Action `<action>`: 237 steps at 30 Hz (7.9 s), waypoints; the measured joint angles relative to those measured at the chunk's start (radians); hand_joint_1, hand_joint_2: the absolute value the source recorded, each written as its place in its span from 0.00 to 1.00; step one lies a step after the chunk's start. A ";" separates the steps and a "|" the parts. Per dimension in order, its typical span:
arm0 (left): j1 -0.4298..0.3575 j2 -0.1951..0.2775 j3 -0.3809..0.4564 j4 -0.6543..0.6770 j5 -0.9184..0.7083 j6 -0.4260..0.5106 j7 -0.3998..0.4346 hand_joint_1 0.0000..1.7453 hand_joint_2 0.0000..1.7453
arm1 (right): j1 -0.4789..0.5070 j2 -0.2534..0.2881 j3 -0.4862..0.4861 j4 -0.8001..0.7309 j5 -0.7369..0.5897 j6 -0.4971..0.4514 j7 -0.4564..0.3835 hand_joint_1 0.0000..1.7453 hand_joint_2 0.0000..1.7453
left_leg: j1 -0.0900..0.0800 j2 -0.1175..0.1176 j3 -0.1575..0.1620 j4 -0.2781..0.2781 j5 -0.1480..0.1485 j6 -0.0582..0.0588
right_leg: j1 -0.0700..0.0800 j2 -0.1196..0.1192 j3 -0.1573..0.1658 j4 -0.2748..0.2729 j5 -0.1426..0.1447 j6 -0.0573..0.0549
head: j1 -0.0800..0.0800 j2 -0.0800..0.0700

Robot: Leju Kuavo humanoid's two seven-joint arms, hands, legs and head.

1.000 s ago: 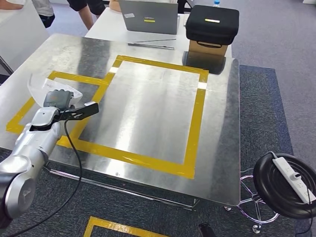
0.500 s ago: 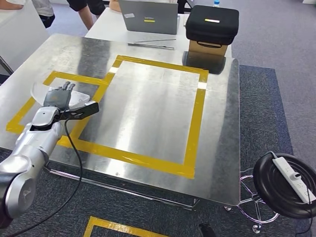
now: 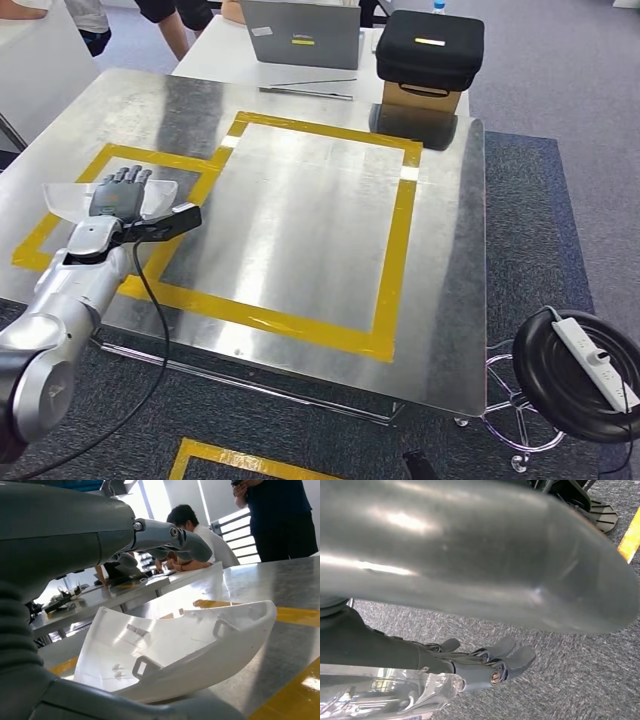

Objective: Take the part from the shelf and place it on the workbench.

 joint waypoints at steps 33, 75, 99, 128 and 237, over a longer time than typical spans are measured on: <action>-0.001 -0.047 0.016 -0.043 0.000 0.022 -0.104 0.00 0.00 | 0.002 0.000 0.000 0.000 -0.009 -0.003 0.002 0.00 0.00 | 0.000 0.000 0.000 0.000 0.000 0.000 | 0.000 0.000 0.000 0.000 0.000 -0.001 | 0.000 0.000; 0.000 -0.070 0.068 -0.080 0.000 0.017 -0.085 0.00 0.00 | 0.002 0.000 0.001 0.000 -0.008 -0.007 0.001 0.00 0.00 | 0.007 0.008 0.039 0.096 -0.091 -0.014 | -0.013 -0.005 -0.034 0.029 0.016 -0.013 | -0.009 0.000; -0.007 -0.085 0.066 -0.082 0.000 0.014 -0.080 0.00 0.00 | -0.006 -0.002 0.002 0.000 -0.009 0.000 0.005 0.00 0.00 | 0.001 0.010 -0.098 0.168 -0.098 -0.019 | 0.002 -0.015 0.061 -0.005 -0.038 -0.032 | -0.014 0.000; 0.002 -0.097 0.065 -0.082 -0.001 0.000 -0.079 0.00 0.00 | -0.010 -0.006 0.002 -0.003 -0.011 -0.004 0.003 0.00 0.00 | -0.003 0.014 -0.068 0.045 -0.006 0.001 | 0.032 -0.021 0.110 -0.066 -0.022 -0.049 | -0.014 0.000; 0.696 -0.360 0.764 0.159 0.468 -0.163 -0.141 0.00 0.00 | 0.058 -0.054 -0.061 -0.009 -0.127 -0.014 -0.077 0.00 0.00 | -0.005 0.013 0.037 0.012 -0.033 0.010 | 0.008 -0.011 0.002 0.005 0.015 -0.005 | -0.013 0.000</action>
